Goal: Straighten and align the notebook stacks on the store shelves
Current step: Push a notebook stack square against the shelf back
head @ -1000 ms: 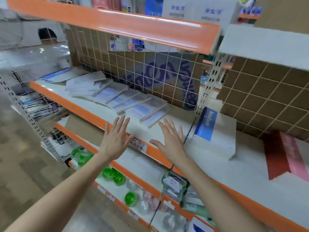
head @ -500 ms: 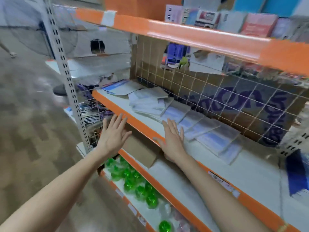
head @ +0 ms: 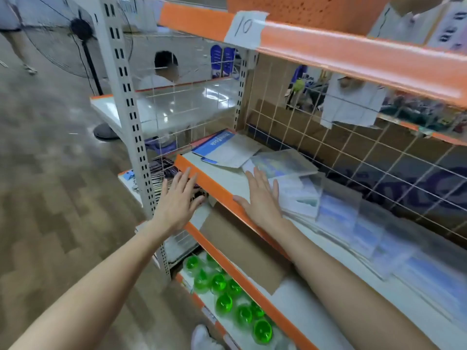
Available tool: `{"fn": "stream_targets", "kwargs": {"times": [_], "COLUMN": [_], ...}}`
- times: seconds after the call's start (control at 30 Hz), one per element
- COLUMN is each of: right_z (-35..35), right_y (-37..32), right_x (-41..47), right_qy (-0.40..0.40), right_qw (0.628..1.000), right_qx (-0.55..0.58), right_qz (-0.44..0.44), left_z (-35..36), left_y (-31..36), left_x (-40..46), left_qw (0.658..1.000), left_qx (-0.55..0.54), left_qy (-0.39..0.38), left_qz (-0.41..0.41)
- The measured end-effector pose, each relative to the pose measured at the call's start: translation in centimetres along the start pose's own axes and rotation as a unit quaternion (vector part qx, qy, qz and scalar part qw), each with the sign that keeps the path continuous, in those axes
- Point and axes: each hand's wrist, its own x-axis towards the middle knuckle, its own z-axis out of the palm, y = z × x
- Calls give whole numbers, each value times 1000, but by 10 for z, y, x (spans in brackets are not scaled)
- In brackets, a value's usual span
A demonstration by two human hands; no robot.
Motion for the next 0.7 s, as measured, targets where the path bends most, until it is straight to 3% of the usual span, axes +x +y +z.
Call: {"fn": "stream_targets", "kwargs": {"times": [0.23,0.47,0.7], "right_z": [28,45,58], "right_y": [-16,-22,-22], "right_x": [117,188,195], "right_qy": [-3,-98,-172], "right_qw": [1000,995,980], "right_qx": [-3,-30,-84], "right_qz": [24,20,53], "left_z": [17,21,37], "left_y": [-42,-68,-75], "left_x": [91,175,212], "left_qw": [998,992,970], "left_qx": [-29,-26,-33], "left_qy": [-13,-40,-143], "left_qz": [50,120,193]}}
